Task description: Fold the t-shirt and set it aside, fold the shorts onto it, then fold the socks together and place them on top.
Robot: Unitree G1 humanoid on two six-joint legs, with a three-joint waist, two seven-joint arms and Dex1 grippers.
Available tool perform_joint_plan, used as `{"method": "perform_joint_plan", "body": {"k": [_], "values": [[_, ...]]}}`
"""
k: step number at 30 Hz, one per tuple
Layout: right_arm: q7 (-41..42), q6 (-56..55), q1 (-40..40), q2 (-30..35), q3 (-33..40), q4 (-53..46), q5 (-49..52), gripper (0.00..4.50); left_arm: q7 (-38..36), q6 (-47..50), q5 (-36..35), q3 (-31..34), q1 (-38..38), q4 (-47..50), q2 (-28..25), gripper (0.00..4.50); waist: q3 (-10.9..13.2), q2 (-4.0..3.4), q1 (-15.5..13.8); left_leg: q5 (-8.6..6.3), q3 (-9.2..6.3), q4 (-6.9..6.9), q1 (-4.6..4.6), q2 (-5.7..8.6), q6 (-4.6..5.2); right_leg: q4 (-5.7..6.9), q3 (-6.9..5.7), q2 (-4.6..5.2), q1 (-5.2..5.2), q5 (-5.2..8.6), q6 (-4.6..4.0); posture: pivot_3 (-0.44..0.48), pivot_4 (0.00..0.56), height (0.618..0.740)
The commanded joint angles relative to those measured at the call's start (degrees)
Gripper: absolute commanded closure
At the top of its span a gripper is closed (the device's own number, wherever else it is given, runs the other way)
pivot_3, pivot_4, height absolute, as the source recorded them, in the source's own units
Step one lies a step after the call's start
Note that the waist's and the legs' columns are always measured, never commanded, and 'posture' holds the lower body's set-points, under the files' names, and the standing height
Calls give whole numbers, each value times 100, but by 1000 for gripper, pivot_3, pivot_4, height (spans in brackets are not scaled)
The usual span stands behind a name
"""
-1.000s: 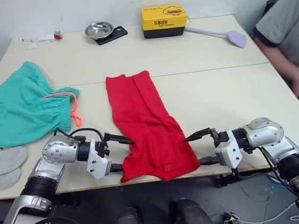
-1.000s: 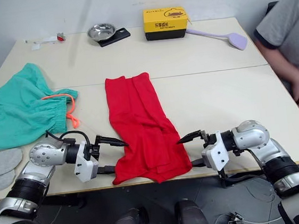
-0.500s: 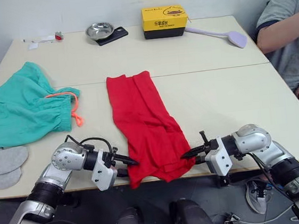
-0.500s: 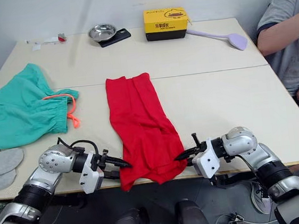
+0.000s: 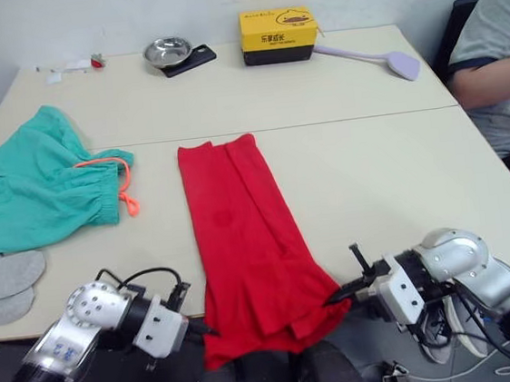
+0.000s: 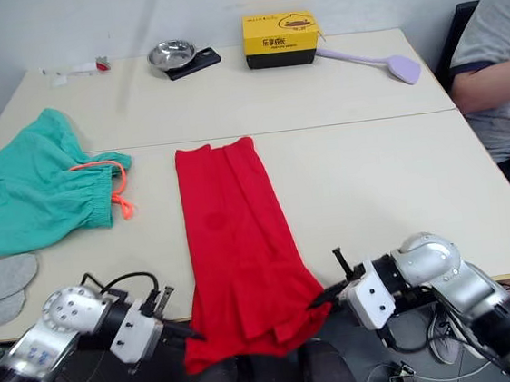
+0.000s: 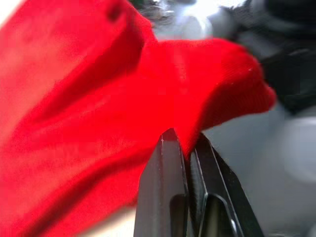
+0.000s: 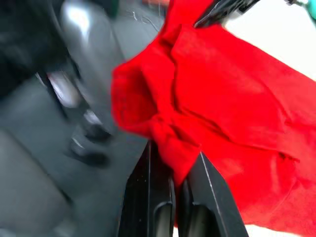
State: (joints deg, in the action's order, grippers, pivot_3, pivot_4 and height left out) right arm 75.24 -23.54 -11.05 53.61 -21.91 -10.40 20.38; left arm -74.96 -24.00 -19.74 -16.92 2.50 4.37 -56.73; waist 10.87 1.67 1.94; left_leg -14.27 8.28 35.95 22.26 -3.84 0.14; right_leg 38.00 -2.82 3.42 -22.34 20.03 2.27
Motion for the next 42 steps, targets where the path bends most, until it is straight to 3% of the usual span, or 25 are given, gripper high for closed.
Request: {"method": "perform_joint_plan", "body": {"k": [1,7,12,19,23,30,42], "values": [[-144,1703,167,353,271,-1164,1027,4500,10,594,-597,597,-538,648,-306,4493,1,-2,-16,0,-2,1,1,0,0,1,-2,1,-1,0,-2,0,150,740],[-201,3239,-352,58,337,-1504,1592,4500,-104,1411,-1014,1417,-991,780,-568,4493,2,0,-21,-4,-6,-2,6,2,-3,-6,-6,3,-6,6,-14,0,150,740],[-170,3945,-1252,-561,363,-1023,1594,4500,205,2925,-1821,2003,-775,921,-561,4493,4,-2,-12,-6,-6,-7,14,1,-7,-6,-10,2,-16,9,-18,0,150,740],[-771,4876,-3207,-1577,622,872,1174,4500,1209,5069,-2667,2561,950,-43,-132,4493,8,-4,-16,-1,-6,2,18,4,-5,2,-12,2,-19,4,-13,0,150,740],[-1338,4857,-4127,-2160,670,2398,478,4500,1805,5803,-2495,2509,2134,-920,401,4493,8,-3,-16,4,-2,10,39,4,-17,1,-15,-2,-31,1,-6,0,150,740],[-2220,3767,-5130,-3051,804,4839,-607,4500,2568,5840,-1664,2334,3300,-2164,1427,4493,8,0,16,13,24,52,110,7,-27,28,2,-4,-105,-7,12,0,150,740],[-2960,2786,-6033,-3780,1265,6996,-1348,4500,3013,4757,-652,2521,4434,-4286,2243,4493,8,1,135,21,29,101,127,0,-37,92,7,-8,-133,-6,14,0,150,740]]}}
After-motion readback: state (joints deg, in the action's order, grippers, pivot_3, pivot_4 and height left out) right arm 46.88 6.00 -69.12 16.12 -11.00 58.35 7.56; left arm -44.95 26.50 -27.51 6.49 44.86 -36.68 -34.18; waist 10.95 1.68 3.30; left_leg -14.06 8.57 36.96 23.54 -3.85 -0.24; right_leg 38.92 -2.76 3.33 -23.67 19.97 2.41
